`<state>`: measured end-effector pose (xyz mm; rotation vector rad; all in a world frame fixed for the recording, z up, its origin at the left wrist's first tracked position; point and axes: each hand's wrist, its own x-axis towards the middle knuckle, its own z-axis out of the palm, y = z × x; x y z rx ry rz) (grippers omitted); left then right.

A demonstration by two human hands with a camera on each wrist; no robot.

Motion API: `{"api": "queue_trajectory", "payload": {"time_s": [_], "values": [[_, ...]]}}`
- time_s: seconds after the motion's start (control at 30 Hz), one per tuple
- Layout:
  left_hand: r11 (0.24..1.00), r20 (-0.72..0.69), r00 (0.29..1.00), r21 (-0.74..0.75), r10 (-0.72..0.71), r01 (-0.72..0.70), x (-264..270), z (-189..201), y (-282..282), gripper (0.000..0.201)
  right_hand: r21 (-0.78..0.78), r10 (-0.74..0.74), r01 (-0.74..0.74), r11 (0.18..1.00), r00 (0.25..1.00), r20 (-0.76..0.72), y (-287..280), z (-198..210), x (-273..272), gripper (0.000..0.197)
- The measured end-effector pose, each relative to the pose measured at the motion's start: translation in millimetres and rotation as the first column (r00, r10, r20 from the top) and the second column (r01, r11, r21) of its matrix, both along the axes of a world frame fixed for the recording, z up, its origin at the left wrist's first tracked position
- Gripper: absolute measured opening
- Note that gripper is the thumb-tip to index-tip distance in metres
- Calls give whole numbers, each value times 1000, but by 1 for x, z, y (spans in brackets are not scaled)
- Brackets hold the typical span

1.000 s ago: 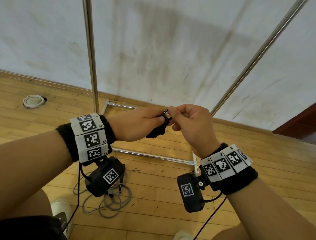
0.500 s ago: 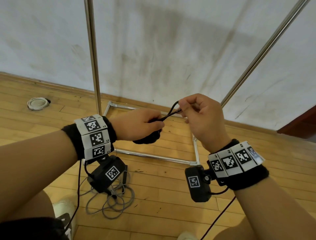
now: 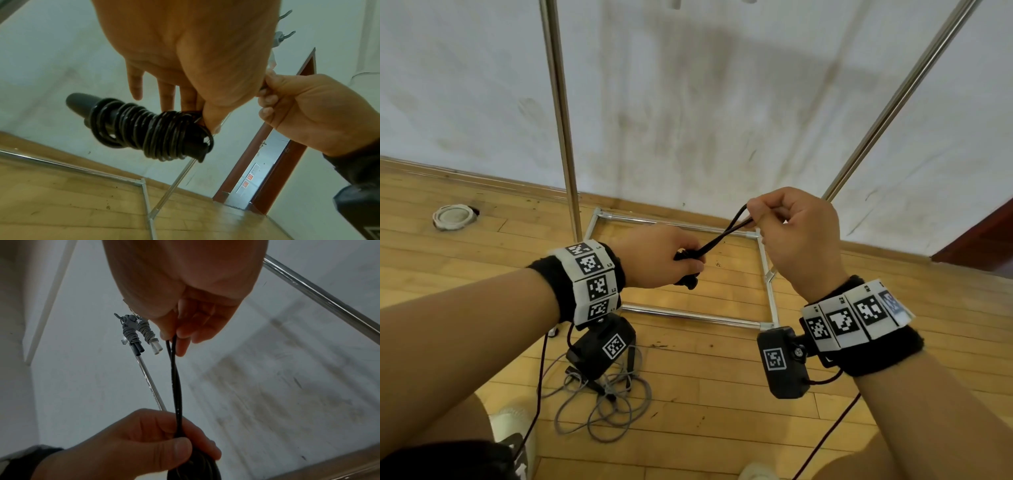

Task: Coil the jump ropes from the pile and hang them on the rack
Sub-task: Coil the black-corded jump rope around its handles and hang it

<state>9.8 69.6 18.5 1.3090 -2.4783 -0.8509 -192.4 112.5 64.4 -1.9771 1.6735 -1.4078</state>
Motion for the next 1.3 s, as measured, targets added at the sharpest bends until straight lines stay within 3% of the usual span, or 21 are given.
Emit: {"api": "queue_trajectory", "payload": {"time_s": [0.1,0.17,0.23,0.43,0.53,0.73,0.93,1.03,1.17,1.3], "values": [[999,-173,985,35,23,-17,-1,6,1,12,37,7,-9,999,998,67,-1,0,4,12],[998,-334,942,56,7,12,-1,15,4,19,59,12,-20,998,993,120,-1,0,6,14],[994,-408,913,102,2,43,-2,23,8,14,68,19,-31,997,986,167,0,-1,8,14],[999,-376,927,34,11,2,-8,30,19,11,162,43,-84,983,969,243,6,-1,-1,5],[1000,-362,932,6,27,-26,-6,37,22,14,184,173,-198,963,974,147,10,2,-6,33],[995,-459,885,-14,82,-99,0,54,22,13,136,386,-423,896,893,232,22,11,-7,15],[996,-583,807,36,92,-87,-4,81,18,15,89,293,-342,935,892,345,17,28,-17,14],[1000,-564,826,2,16,-18,-9,103,12,26,103,312,-382,918,859,406,15,39,-21,7],[997,-503,862,-74,-60,26,-22,142,2,4,108,310,-405,908,822,478,9,67,-28,7],[997,-552,833,-80,-26,-21,-33,183,-16,11,67,303,-378,924,825,478,-5,110,-39,9]]}}
